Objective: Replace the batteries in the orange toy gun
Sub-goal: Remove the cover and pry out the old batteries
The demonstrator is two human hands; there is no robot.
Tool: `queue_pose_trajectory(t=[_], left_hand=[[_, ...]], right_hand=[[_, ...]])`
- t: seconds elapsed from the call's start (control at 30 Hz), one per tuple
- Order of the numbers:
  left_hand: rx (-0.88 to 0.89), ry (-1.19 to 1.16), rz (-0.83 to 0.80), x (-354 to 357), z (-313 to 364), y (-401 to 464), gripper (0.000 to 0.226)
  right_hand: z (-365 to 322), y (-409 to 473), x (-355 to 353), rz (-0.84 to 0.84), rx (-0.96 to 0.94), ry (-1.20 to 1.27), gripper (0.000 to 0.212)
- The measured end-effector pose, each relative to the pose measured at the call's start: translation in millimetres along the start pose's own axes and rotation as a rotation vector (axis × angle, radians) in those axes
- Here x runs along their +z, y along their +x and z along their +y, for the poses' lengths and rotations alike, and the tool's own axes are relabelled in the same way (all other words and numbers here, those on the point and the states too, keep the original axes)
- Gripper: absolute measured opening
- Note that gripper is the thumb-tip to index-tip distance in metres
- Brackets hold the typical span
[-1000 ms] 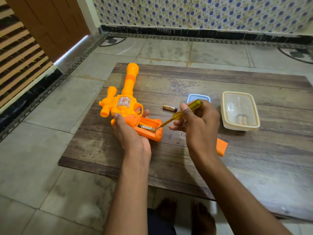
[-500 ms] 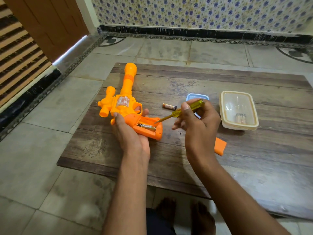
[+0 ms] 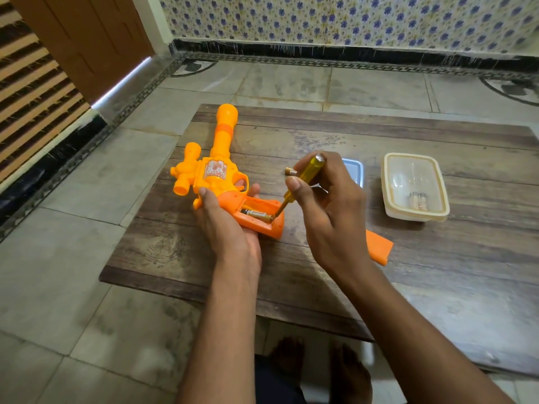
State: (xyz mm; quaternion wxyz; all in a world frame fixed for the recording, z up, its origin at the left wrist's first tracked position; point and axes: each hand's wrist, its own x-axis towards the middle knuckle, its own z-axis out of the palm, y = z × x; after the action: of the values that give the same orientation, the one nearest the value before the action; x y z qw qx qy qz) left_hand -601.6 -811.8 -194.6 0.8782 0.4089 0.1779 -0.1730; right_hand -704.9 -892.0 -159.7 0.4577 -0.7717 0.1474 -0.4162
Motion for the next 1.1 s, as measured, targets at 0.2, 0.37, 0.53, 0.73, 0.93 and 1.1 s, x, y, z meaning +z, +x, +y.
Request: queue_pose_trajectory(t=[0.2,0.37,0.53,0.73,0.93,1.1], left_hand=[[-0.012,-0.009,0.007,-0.1,2.3,-0.2,0.053],[-0.020,-0.013,0.009,-0.6,3.8,-0.4,0.053],[-0.021,-0.010,0.005,-0.5,3.2,-1.8,0.052],[-0.014,-0.006,0.012,-1.0,2.7,0.6,0.052],[-0.013,-0.004,0.025,-4.4,1.6,4.6,0.052],[-0.022,0.000,0.003,-2.9,-0.6,5.3,0.054]], right_hand=[[3.6,-3.1,4.0,0.078,0.056,0.027,0.023],[4.7,-8.1,4.8,0.123,0.125,0.122,0.015],[6.4,-8.3,3.5,0.125,0.158,0.197,0.012],[2.9,-7.6,4.7,0.149,0.219,0.303,0.007],[3.4,-7.6,3.3,0.163,0.283,0.370,0.010],[0.4,-7.7,0.5,0.204,0.239,0.358,0.013]])
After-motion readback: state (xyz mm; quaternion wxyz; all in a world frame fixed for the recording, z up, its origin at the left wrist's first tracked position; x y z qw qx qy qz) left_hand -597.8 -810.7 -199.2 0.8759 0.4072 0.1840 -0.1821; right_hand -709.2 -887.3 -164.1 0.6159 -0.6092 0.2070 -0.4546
